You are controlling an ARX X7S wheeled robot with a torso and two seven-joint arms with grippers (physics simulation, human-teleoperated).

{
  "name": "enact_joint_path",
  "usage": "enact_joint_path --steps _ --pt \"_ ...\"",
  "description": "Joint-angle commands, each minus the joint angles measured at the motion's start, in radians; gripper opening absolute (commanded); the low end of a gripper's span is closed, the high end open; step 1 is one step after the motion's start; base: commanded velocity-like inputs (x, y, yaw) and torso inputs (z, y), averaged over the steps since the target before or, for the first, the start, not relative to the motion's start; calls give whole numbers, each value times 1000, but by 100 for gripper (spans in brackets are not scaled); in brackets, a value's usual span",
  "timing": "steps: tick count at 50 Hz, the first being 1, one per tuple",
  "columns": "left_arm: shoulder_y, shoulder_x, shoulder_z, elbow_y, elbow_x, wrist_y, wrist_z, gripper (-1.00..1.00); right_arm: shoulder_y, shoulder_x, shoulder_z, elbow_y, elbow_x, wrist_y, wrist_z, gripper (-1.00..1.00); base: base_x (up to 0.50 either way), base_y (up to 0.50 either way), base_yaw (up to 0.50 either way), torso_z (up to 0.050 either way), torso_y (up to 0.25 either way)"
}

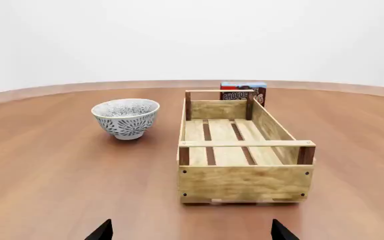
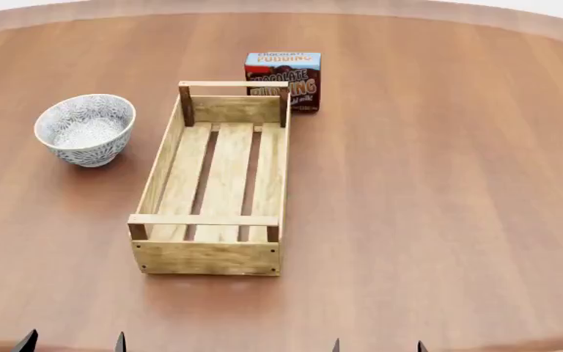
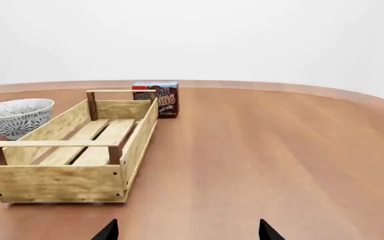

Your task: Pick up the bowl on the left and put it in the tray.

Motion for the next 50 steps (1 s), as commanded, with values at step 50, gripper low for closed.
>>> enact_joint_path --steps 50 --pt "22 -86 63 34 -41 21 -108 100 -43 86 -80 -41 134 -31 54 100 0 116 0 0 0"
